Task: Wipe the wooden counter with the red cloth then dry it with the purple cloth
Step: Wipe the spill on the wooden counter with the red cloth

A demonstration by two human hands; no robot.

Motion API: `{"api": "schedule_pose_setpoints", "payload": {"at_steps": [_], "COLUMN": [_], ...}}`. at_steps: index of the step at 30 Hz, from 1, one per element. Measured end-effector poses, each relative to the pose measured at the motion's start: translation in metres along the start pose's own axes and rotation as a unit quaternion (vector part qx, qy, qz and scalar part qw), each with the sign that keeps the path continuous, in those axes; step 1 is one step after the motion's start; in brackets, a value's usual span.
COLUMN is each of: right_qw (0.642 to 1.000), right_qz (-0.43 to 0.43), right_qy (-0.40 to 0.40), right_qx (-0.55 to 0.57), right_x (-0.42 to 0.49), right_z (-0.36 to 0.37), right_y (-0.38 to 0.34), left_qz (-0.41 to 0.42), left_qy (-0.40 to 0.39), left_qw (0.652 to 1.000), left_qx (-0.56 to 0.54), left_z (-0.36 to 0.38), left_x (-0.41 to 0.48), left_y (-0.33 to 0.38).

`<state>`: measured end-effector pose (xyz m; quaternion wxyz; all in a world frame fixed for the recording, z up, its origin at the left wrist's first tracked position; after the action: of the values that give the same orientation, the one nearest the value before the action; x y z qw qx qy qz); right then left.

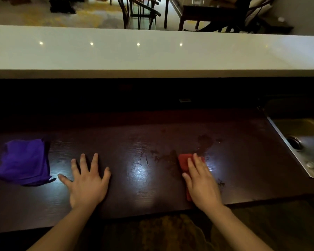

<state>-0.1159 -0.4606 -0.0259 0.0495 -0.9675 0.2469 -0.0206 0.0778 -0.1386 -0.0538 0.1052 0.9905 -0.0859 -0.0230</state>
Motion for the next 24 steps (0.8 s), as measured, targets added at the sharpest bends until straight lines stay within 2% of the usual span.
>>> {"api": "schedule_pose_setpoints", "payload": {"at_steps": [2, 7, 10, 12, 14, 18, 20, 22, 24], "right_qw": [1.000, 0.986, 0.978, 0.980, 0.989, 0.998, 0.993, 0.996, 0.992], "right_qz": [-0.016, 0.167, 0.207, 0.199, 0.149, -0.058, -0.115, -0.066, 0.049], "right_qy": [-0.012, 0.016, 0.027, 0.020, 0.009, -0.013, -0.007, 0.034, 0.079], "right_qx": [-0.011, -0.009, 0.016, 0.024, 0.022, 0.022, 0.018, 0.045, 0.087], "right_x": [-0.003, 0.040, 0.066, 0.081, 0.088, 0.059, 0.048, 0.059, 0.078], "right_z": [0.001, -0.014, -0.023, -0.025, -0.025, -0.021, -0.023, -0.031, -0.038], "right_y": [0.014, 0.107, 0.128, 0.122, 0.103, 0.050, 0.050, 0.074, 0.107], "left_qz": [-0.002, -0.009, -0.012, -0.016, -0.017, -0.014, -0.013, -0.013, -0.010], "left_qy": [0.002, 0.002, -0.003, -0.005, -0.005, -0.002, -0.001, -0.001, 0.002], "left_qw": [1.000, 1.000, 1.000, 1.000, 1.000, 1.000, 1.000, 1.000, 1.000], "left_qx": [0.003, 0.003, -0.003, -0.009, -0.014, -0.018, -0.015, -0.012, -0.010], "left_z": [0.001, 0.003, 0.003, 0.002, 0.000, -0.002, -0.002, -0.001, 0.000], "left_x": [0.001, 0.002, 0.001, 0.002, 0.001, -0.001, 0.000, 0.001, 0.001], "left_y": [-0.001, -0.003, -0.002, -0.001, -0.001, 0.000, 0.000, -0.001, -0.001]}}
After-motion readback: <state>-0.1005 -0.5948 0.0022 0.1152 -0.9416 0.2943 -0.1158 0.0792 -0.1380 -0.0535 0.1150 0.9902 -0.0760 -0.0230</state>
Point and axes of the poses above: each hand's wrist, its own x-axis towards the middle knuckle, its own z-axis out of the palm, y = z × x, the point moved 8 cm from there along x, towards the middle knuckle, and after that the axes turned 7 degrees about -x, right-handed, at the moved point
